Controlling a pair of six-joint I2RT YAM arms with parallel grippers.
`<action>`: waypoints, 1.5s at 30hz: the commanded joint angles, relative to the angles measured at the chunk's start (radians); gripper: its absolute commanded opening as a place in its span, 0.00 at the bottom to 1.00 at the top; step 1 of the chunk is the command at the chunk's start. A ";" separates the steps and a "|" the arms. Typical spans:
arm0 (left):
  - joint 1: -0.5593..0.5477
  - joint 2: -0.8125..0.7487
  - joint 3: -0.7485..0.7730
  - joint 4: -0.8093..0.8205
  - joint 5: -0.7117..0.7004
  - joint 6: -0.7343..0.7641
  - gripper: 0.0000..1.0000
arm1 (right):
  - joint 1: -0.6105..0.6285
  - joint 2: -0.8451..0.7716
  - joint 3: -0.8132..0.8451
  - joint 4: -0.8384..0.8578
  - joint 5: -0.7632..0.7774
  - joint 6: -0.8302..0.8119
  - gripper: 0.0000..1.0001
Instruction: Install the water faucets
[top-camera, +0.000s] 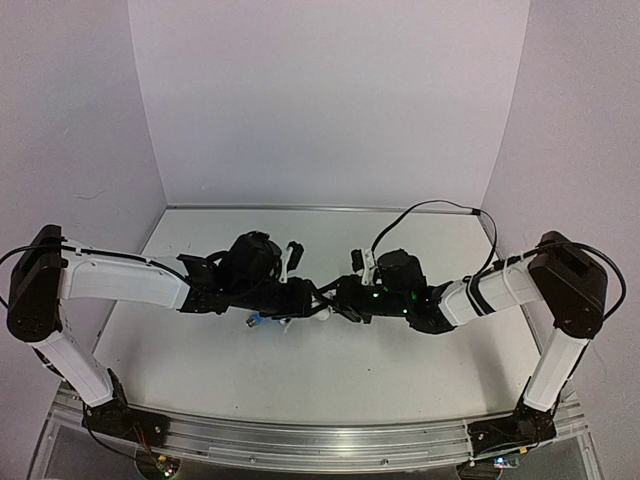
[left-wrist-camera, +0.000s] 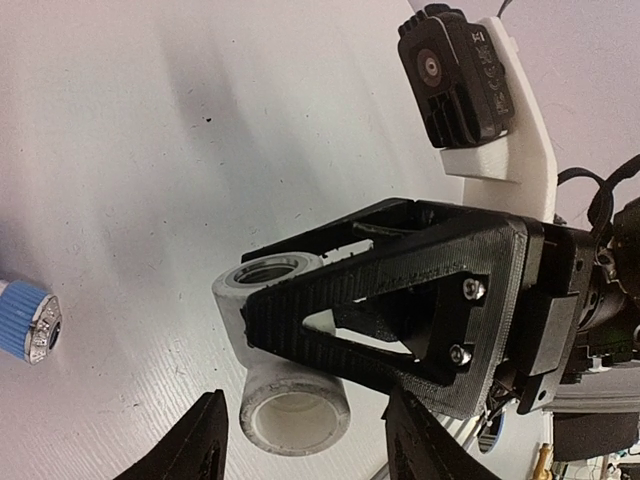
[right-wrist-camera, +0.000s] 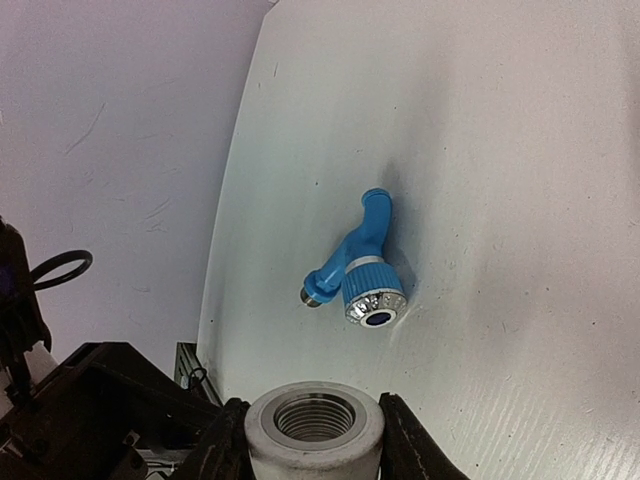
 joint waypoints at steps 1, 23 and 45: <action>-0.016 -0.020 0.009 -0.002 -0.006 0.014 0.55 | 0.011 -0.026 0.018 0.070 0.018 0.012 0.16; -0.017 -0.064 -0.010 0.021 -0.098 0.017 0.47 | 0.022 0.036 0.058 0.137 -0.078 0.039 0.16; 0.156 -0.267 -0.099 -0.481 0.321 -0.192 0.00 | 0.004 -0.142 0.069 -0.293 0.186 -0.332 0.98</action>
